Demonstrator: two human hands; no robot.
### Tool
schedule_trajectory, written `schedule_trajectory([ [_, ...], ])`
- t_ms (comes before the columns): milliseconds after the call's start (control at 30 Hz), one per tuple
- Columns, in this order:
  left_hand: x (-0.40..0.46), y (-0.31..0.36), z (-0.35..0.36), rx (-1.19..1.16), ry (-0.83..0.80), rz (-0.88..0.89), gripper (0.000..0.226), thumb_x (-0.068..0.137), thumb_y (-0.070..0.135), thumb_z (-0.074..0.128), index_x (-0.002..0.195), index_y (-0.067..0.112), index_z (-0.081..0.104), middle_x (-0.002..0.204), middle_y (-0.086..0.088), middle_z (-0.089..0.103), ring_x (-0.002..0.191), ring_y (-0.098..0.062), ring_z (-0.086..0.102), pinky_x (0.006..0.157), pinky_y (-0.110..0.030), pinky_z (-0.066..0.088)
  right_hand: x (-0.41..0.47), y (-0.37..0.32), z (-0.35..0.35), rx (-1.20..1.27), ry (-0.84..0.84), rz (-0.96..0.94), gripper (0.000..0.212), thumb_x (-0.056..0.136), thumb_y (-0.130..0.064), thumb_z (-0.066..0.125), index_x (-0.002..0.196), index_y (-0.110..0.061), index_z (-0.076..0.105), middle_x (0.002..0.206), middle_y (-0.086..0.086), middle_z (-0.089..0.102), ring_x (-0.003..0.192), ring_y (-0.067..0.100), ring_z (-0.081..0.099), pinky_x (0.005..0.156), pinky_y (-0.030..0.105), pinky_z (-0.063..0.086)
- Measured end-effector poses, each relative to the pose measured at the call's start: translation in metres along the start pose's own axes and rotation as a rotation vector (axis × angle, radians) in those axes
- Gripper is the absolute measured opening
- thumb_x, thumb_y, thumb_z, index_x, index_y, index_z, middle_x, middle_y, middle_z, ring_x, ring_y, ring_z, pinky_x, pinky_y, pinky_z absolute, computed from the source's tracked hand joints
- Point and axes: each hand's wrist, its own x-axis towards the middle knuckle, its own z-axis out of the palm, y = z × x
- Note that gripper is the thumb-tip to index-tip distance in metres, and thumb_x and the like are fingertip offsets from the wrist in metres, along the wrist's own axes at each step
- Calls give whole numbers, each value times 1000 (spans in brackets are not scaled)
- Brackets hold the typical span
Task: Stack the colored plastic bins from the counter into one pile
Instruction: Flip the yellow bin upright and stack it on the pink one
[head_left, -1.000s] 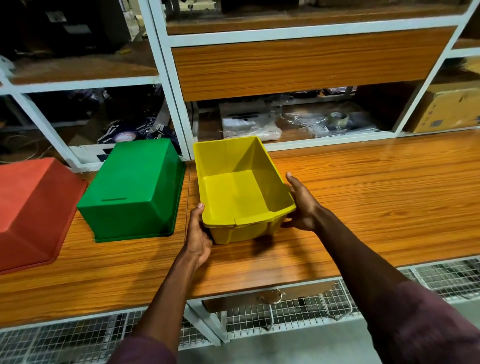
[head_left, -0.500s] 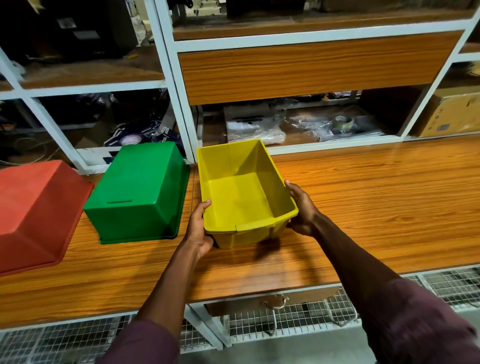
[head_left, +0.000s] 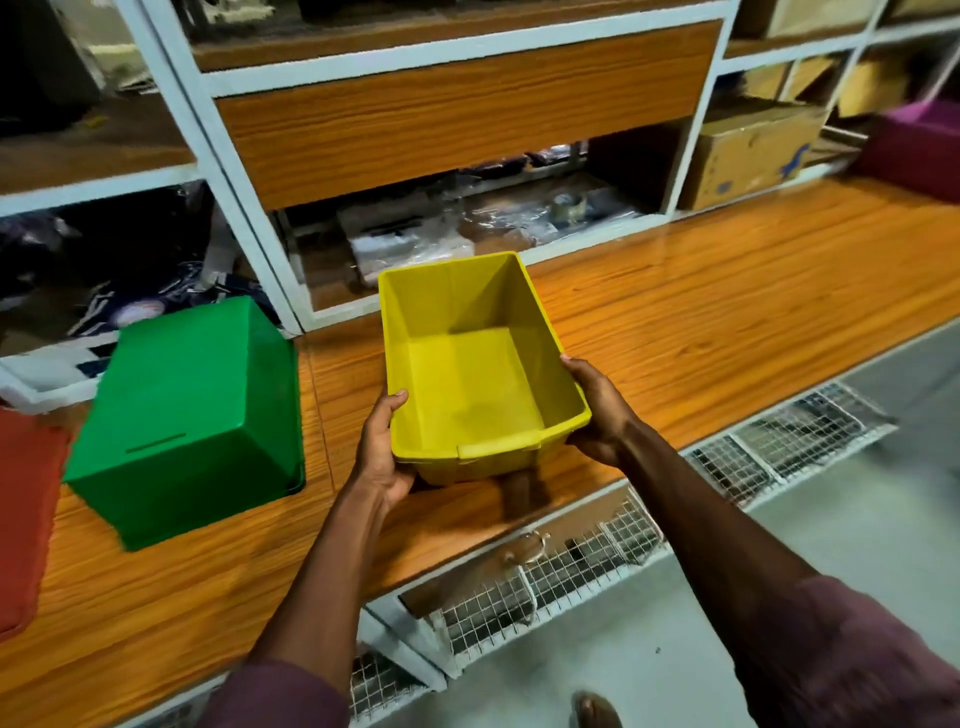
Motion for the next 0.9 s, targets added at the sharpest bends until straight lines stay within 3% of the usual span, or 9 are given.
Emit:
schedule_trajectory([
  [167, -8, -15, 32, 83, -172, -33, 47, 94, 36, 55, 137, 18, 58, 118, -10, 74, 100, -29, 70, 86, -43, 54, -62, 16, -32, 90, 160, -120, 53, 102, -53, 49, 145, -24, 58, 136, 13, 69, 103, 30, 72, 76, 40, 56],
  [267, -11, -36, 58, 163, -282, -88, 60, 85, 42, 59, 140, 18, 56, 123, -12, 71, 99, -30, 71, 78, -41, 58, -109, 22, -56, 122, 259, -190, 52, 103, -53, 48, 144, -24, 59, 133, 12, 71, 107, 33, 71, 75, 40, 58],
  [367, -20, -56, 90, 210, -391, -161, 55, 88, 44, 57, 138, 18, 58, 113, -9, 75, 91, -28, 73, 67, -36, 59, -151, 25, -80, 137, 384, -260, 51, 103, -53, 48, 145, -25, 57, 136, 13, 69, 115, 38, 67, 80, 45, 57],
  [433, -24, -72, 112, 241, -453, -212, 50, 91, 44, 56, 135, 19, 59, 112, -10, 75, 91, -29, 72, 70, -38, 58, -180, 27, -94, 153, 481, -288, 47, 103, -52, 50, 141, -27, 58, 134, 11, 70, 108, 34, 70, 80, 43, 56],
  [534, -30, -94, 145, 286, -552, -251, 70, 74, 53, 73, 134, 20, 61, 125, -18, 70, 104, -39, 68, 92, -58, 52, -220, 31, -116, 181, 563, -323, 41, 102, -47, 52, 140, -33, 58, 133, 6, 71, 98, 28, 72, 75, 40, 55],
  [634, -42, -116, 178, 331, -634, -243, 62, 77, 50, 74, 132, 23, 60, 121, -14, 72, 101, -36, 72, 84, -55, 59, -255, 38, -137, 189, 628, -372, 43, 102, -43, 53, 145, -40, 54, 134, 0, 70, 103, 28, 70, 72, 38, 55],
  [900, -68, -175, 239, 351, -779, -353, 58, 88, 45, 64, 140, 22, 55, 129, -12, 69, 114, -35, 67, 89, -51, 54, -315, 62, -188, 299, 817, -399, 51, 100, -58, 52, 145, -33, 58, 135, 4, 70, 123, 36, 65, 105, 60, 46],
])
